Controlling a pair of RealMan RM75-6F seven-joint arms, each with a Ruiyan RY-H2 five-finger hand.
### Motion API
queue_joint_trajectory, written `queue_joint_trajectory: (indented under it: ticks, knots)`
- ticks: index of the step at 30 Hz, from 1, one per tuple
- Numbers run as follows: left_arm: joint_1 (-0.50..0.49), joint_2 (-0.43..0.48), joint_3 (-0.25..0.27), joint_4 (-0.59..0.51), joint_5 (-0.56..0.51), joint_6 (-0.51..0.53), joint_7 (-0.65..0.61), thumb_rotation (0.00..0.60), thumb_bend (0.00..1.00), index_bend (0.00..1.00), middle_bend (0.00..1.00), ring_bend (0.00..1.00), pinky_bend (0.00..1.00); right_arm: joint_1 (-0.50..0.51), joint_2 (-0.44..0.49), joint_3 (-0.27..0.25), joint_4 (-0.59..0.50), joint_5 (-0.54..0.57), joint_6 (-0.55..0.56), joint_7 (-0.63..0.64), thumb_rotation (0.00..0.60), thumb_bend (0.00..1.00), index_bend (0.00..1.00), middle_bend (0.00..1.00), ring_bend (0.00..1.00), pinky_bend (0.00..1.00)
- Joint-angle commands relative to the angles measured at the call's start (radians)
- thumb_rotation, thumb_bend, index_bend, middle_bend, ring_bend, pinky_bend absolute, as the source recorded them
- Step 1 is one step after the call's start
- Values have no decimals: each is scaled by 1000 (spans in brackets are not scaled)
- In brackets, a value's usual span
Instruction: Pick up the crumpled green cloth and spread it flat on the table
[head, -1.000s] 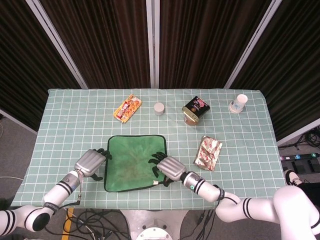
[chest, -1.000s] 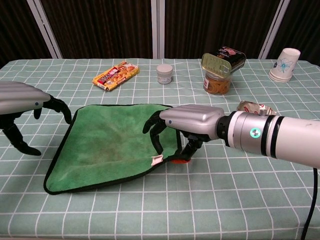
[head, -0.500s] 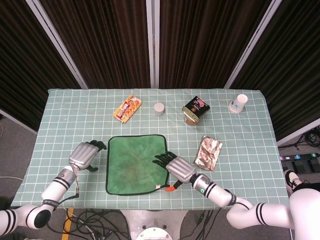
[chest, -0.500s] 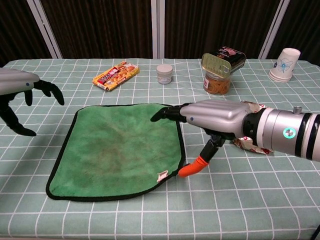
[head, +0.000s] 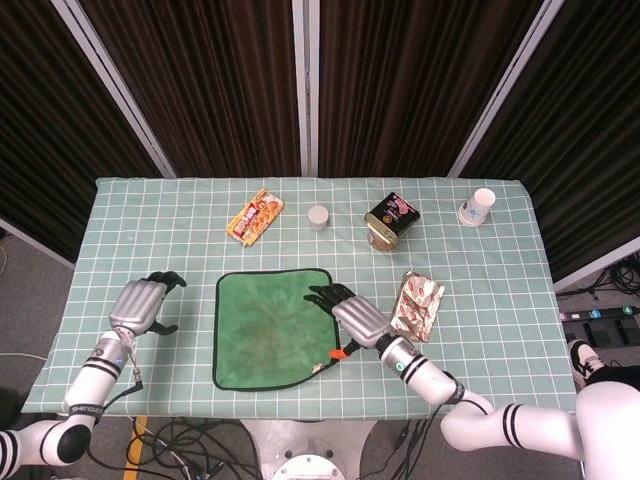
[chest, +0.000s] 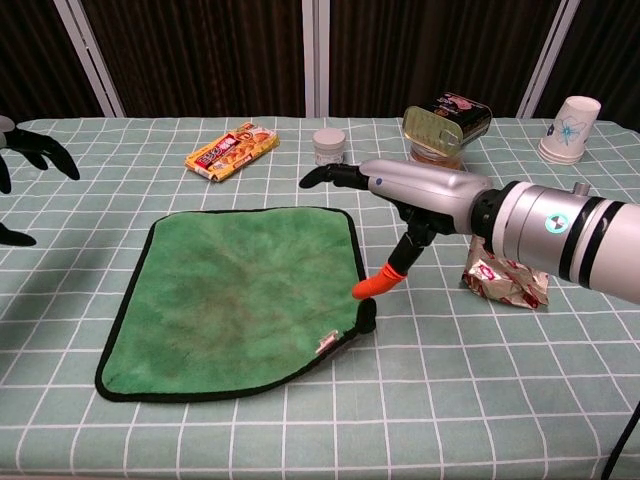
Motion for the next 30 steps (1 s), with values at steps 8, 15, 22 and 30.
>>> queue_joint_trajectory:
  ticks: [8,15,22,30]
  knots:
    - [14,7,-3,-14,-3,4,-10,600,0,251,224,185,346,25,-110,-16,104,22,-42,-89,553,0,84,0,0,0]
    - [21,4,-5,-10,2,4,-17,600,0,251,224,185,346,-25,-93,-87,78,-12,-10,-123,552,0,84,0,0,0]
    - [28,4,-11,-14,2,12,-18,600,0,251,224,185,346,-51,-98,-110,80,-55,31,-145,552,0,85,0,0,0]
    - [74,14,-32,-1,21,112,-38,600,0,251,224,185,346,-116,48,-36,-7,-70,198,-125,591,0,85,0,0,0]
